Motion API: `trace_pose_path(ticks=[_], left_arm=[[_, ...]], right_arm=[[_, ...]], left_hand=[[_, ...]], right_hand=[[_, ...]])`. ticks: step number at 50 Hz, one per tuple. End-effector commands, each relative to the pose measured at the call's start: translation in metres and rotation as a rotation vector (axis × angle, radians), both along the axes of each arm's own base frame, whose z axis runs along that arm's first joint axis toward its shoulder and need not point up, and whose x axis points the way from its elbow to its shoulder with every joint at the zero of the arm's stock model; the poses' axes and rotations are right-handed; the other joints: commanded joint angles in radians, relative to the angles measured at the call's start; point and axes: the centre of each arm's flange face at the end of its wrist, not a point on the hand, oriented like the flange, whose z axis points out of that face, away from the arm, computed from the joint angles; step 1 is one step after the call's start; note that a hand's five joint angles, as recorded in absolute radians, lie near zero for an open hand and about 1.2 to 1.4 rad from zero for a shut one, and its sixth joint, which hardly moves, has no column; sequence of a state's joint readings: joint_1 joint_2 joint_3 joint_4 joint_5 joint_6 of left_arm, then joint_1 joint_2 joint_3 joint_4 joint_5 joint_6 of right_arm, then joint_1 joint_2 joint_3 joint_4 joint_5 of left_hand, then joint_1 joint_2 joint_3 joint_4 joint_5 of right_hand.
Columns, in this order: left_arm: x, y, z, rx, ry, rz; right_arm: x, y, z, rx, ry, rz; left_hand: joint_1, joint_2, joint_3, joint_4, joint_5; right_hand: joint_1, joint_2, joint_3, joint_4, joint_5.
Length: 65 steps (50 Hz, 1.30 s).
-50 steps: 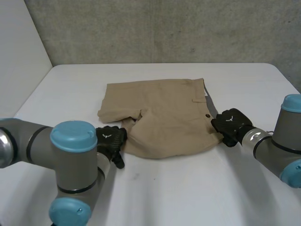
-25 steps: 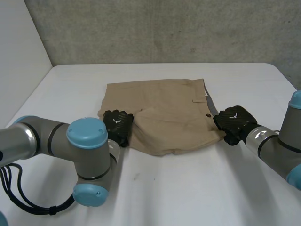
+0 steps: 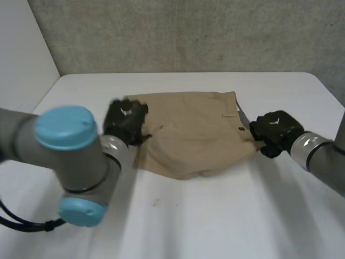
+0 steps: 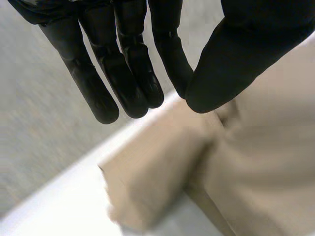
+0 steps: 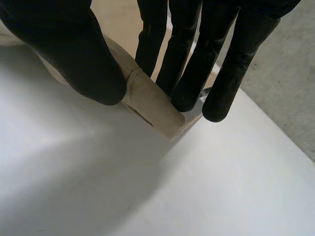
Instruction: Fold the shorts.
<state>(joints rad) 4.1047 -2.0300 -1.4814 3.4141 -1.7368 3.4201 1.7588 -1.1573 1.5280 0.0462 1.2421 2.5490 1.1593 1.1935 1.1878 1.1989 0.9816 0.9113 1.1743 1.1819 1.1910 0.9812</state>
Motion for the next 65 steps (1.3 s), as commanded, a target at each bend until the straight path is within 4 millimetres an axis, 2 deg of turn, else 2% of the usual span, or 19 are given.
trace_pose_path(ticks=[1, 3, 4, 6, 7, 8, 9, 11, 16, 23, 28, 34, 42, 53, 65], left_arm=[[0.018, 0.026, 0.063, -0.097, 0.076, -0.015], [0.020, 0.030, 0.047, -0.047, 0.044, -0.035], [0.020, 0.032, 0.040, -0.022, 0.028, -0.042], [0.020, 0.034, 0.026, 0.024, -0.002, -0.054], [0.019, 0.034, 0.001, 0.101, -0.049, -0.058], [0.019, 0.036, -0.010, 0.135, -0.071, -0.062], [0.018, 0.039, -0.029, 0.201, -0.113, -0.069], [0.019, 0.042, -0.042, 0.245, -0.140, -0.071], [0.026, 0.045, -0.058, 0.302, -0.168, -0.056], [0.029, 0.032, -0.065, 0.305, -0.149, -0.054], [0.022, 0.022, -0.069, 0.292, -0.118, -0.105], [0.028, -0.004, -0.073, 0.279, -0.099, -0.061], [0.022, -0.019, -0.080, 0.270, -0.098, -0.061], [0.008, -0.029, -0.088, 0.257, -0.094, -0.082], [-0.005, -0.035, -0.092, 0.261, -0.092, -0.118]], right_arm=[[-0.004, 0.012, 0.038, 0.001, -0.023, -0.007], [-0.003, 0.015, 0.035, 0.026, -0.045, -0.013], [-0.003, 0.015, 0.035, 0.032, -0.053, -0.015], [-0.004, 0.016, 0.031, 0.052, -0.061, -0.022], [-0.004, 0.016, 0.028, 0.060, -0.061, -0.023], [-0.003, 0.016, 0.018, 0.090, -0.055, -0.023], [-0.003, 0.015, 0.012, 0.104, -0.052, -0.022], [-0.002, 0.012, 0.000, 0.131, -0.046, -0.024], [-0.003, 0.009, -0.003, 0.134, -0.046, -0.029], [-0.003, 0.008, -0.011, 0.157, -0.042, -0.028], [-0.003, 0.009, -0.015, 0.163, -0.041, -0.027], [-0.003, 0.008, -0.019, 0.164, -0.041, -0.027], [-0.003, 0.008, -0.022, 0.171, -0.038, -0.026], [-0.003, 0.008, -0.028, 0.182, -0.032, -0.025], [-0.003, 0.008, -0.030, 0.189, -0.028, -0.024]], left_hand=[[0.237, 0.203, 0.209, 0.197, 0.240], [0.156, 0.122, 0.128, 0.116, 0.159], [-0.060, -0.094, -0.088, -0.099, -0.057], [-0.304, -0.339, -0.333, -0.344, -0.301], [-0.445, -0.479, -0.474, -0.485, -0.442], [-0.490, -0.524, -0.519, -0.530, -0.487], [-0.590, -0.624, -0.618, -0.629, -0.586], [-0.611, -0.645, -0.640, -0.651, -0.608], [-0.594, -0.628, -0.622, -0.633, -0.590], [-0.687, -0.722, -0.716, -0.727, -0.684], [-0.670, -0.704, -0.698, -0.709, -0.667], [-0.655, -0.689, -0.684, -0.695, -0.652], [-0.591, -0.625, -0.619, -0.630, -0.588], [-0.453, -0.487, -0.481, -0.492, -0.450], [-0.429, -0.463, -0.458, -0.469, -0.426]], right_hand=[[0.485, 0.222, 0.214, 0.205, 0.241], [0.485, 0.222, 0.214, 0.205, 0.241], [0.485, 0.222, 0.214, 0.205, 0.241], [0.485, 0.222, 0.214, 0.205, 0.241], [0.485, 0.222, 0.214, 0.205, 0.241], [0.485, 0.222, 0.214, 0.205, 0.241], [0.485, 0.222, 0.214, 0.205, 0.241], [0.485, 0.222, 0.214, 0.205, 0.241], [0.485, 0.222, 0.214, 0.205, 0.241], [0.485, 0.222, 0.214, 0.205, 0.241], [0.485, 0.222, 0.214, 0.205, 0.241], [0.485, 0.222, 0.214, 0.205, 0.241], [0.485, 0.222, 0.214, 0.205, 0.241], [0.485, 0.222, 0.214, 0.205, 0.241], [0.485, 0.222, 0.214, 0.205, 0.241]])
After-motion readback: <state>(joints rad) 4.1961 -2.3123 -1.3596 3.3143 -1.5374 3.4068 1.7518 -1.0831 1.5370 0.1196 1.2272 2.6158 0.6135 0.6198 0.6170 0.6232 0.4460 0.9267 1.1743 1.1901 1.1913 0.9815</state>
